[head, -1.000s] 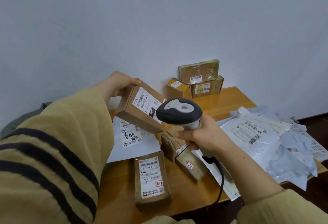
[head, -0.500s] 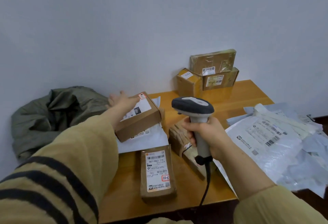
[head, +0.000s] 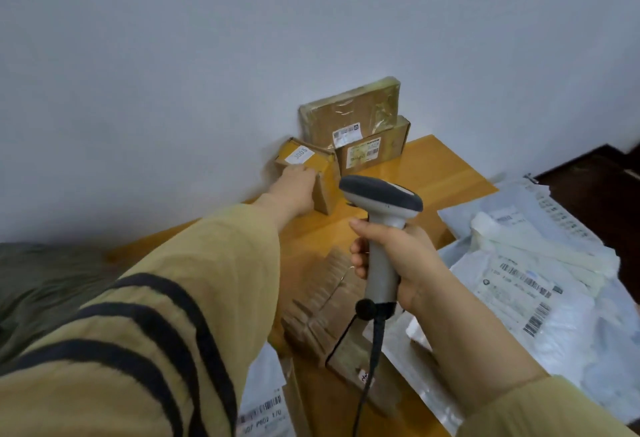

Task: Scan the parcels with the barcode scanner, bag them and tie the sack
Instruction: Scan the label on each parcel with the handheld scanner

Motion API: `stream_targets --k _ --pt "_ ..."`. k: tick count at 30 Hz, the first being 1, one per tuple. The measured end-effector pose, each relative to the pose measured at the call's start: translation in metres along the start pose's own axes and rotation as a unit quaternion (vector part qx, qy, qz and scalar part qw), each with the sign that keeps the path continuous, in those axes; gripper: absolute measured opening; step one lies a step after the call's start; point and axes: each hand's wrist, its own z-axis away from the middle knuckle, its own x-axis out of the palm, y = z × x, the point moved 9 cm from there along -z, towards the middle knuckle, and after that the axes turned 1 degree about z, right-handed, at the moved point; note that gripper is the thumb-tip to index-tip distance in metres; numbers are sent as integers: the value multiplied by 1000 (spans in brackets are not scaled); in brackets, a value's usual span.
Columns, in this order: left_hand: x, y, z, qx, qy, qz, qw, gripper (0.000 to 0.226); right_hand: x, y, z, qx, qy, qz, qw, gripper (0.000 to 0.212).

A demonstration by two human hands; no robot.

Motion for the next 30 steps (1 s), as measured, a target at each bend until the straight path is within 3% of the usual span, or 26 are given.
stream_targets --k 5,9,15,24,30 --pt "20 13 -65 69 -18 -105 992 80 -10 -5 -34 -3 21 -17 1000 15" --pt "24 18 -89 76 -31 -153 985 91 -19 -1 -48 -2 32 -23 999 14" --pt "6 25 -85 102 13 -186 977 73 -23 5 -52 11 40 -33 999 14" --pt "-59 14 -4 46 71 25 996 110 -34 1 -44 -6 94 -74 993 19" --pt "-76 -3 56 -53 64 137 987 94 -37 -11 -25 -27 101 -124 987 28"
